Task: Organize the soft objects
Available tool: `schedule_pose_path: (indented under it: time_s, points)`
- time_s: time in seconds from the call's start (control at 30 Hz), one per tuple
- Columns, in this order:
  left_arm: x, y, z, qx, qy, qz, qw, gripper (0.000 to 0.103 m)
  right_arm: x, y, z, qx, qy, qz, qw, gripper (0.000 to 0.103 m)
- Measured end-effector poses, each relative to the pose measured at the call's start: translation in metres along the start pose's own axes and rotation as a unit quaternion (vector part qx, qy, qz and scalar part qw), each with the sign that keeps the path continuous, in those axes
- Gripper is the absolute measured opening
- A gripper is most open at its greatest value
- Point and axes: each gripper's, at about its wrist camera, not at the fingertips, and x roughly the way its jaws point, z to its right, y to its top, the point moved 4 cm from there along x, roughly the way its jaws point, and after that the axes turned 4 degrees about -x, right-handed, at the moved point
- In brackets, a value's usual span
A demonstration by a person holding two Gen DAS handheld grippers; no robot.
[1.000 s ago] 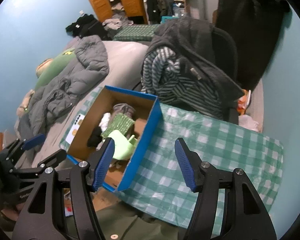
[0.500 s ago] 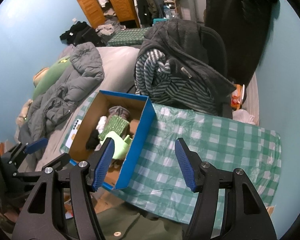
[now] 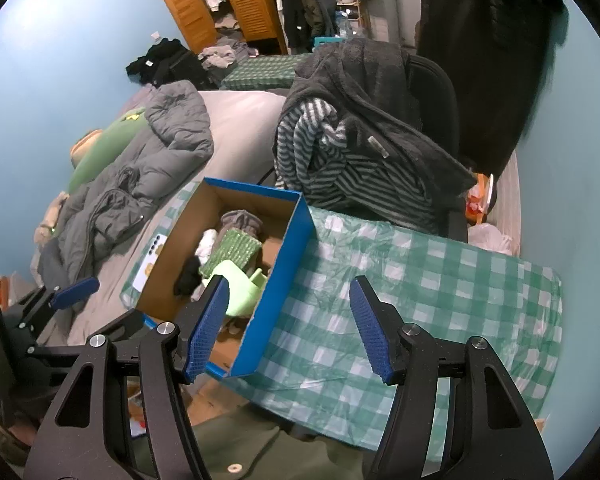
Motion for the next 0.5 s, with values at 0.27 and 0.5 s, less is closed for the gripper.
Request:
schedule_pose_path:
  time_s: [0.27, 0.5]
  points:
    - [0.0002, 0.0000, 0.0009, 0.000, 0.000, -0.001, 1.0000, 0.081, -0.0001, 0.0000, 0.0000, 0.001, 0.000, 0.000, 1.000, 0.062]
    - [-0.0001, 0.0002, 0.0013, 0.001, 0.000, 0.000, 1.0000, 0.081, -0.0003, 0.0002, 0.0002, 0.001, 0.000, 0.000, 1.000, 0.062]
